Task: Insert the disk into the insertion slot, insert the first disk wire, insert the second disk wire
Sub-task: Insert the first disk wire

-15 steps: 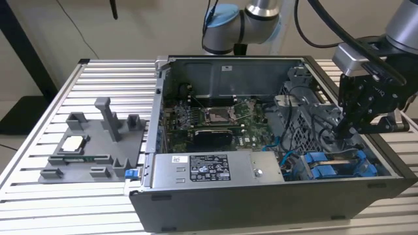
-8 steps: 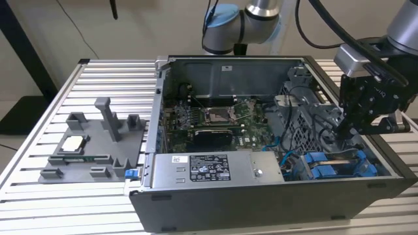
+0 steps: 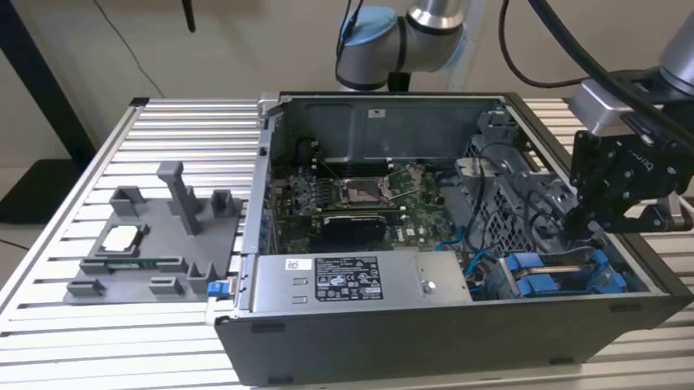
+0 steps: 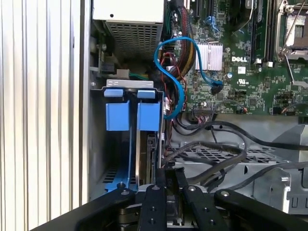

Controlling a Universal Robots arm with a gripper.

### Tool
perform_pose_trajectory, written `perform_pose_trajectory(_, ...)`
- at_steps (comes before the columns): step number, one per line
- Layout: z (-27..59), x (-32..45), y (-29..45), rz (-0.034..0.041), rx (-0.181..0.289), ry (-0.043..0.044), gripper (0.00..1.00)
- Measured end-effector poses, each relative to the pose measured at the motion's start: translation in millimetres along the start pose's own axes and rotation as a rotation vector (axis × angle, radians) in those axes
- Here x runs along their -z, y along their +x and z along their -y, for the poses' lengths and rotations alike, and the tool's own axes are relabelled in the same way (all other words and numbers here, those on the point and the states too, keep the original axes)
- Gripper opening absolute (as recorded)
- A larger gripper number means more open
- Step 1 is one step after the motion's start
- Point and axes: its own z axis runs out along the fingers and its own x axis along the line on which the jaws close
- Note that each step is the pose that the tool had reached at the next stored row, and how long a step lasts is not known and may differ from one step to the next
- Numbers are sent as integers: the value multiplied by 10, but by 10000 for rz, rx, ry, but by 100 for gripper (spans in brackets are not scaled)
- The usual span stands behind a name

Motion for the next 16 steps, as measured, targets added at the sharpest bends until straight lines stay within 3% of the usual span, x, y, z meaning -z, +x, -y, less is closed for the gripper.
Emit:
perform_pose_trajectory(6,16,-8,103,-47,-9,-106,19)
perform_pose_trajectory(16,53,-132,114,-65,-198,-141,19)
